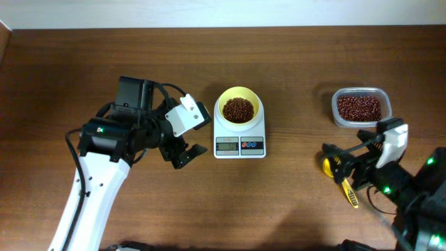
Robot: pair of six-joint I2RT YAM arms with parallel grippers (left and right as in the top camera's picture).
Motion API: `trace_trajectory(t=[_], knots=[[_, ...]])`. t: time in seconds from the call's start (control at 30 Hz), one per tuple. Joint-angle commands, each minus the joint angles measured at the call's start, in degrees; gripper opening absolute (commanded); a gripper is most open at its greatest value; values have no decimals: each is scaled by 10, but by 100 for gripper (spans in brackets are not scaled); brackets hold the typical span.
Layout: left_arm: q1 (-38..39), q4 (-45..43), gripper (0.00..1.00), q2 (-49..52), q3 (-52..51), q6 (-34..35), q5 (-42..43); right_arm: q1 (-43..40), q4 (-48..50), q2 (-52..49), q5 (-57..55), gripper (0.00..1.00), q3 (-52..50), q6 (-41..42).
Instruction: Scoop item into bowl and weigh 50g on scale
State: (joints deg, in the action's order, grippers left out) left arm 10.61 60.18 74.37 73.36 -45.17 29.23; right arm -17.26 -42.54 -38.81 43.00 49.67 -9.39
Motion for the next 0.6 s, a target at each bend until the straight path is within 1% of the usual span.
trace_trajectory(t=[0.0, 0.03, 0.1, 0.13, 0.17, 0.2, 0.3, 0.4, 0.47, 0.53, 0.57], knots=[[1, -1, 99, 0, -3, 7, 10, 23, 41, 57, -79, 99, -49, -9], [1, -1, 99, 0, -3, 7, 10, 23, 70, 73, -79, 99, -77, -9], [1, -1, 99, 0, -3, 7, 10, 23, 168, 115, -58, 99, -162, -7], [1, -1, 99, 0, -3, 7, 10, 24, 228, 138, -53, 99, -207, 8], [1, -1, 99, 0, -3, 7, 10, 34, 275, 161, -61, 99, -240, 13], [1, -1, 99, 0, -3, 7, 10, 50, 301, 182, -81, 99, -262, 13], [1, -1, 99, 0, -3, 7, 10, 105, 311, 233, -155, 99, -294, 13], [1, -1, 99, 0, -3, 7, 10, 128, 333, 264, -197, 99, -320, 13], [1, -1, 99, 0, -3, 7, 10, 137, 377, 294, -201, 99, -363, 13], [1, -1, 99, 0, -3, 7, 10, 142, 463, 323, -197, 99, -426, 13], [1, -1, 99, 0, -3, 7, 10, 147, 481, 330, -197, 99, -440, 13]])
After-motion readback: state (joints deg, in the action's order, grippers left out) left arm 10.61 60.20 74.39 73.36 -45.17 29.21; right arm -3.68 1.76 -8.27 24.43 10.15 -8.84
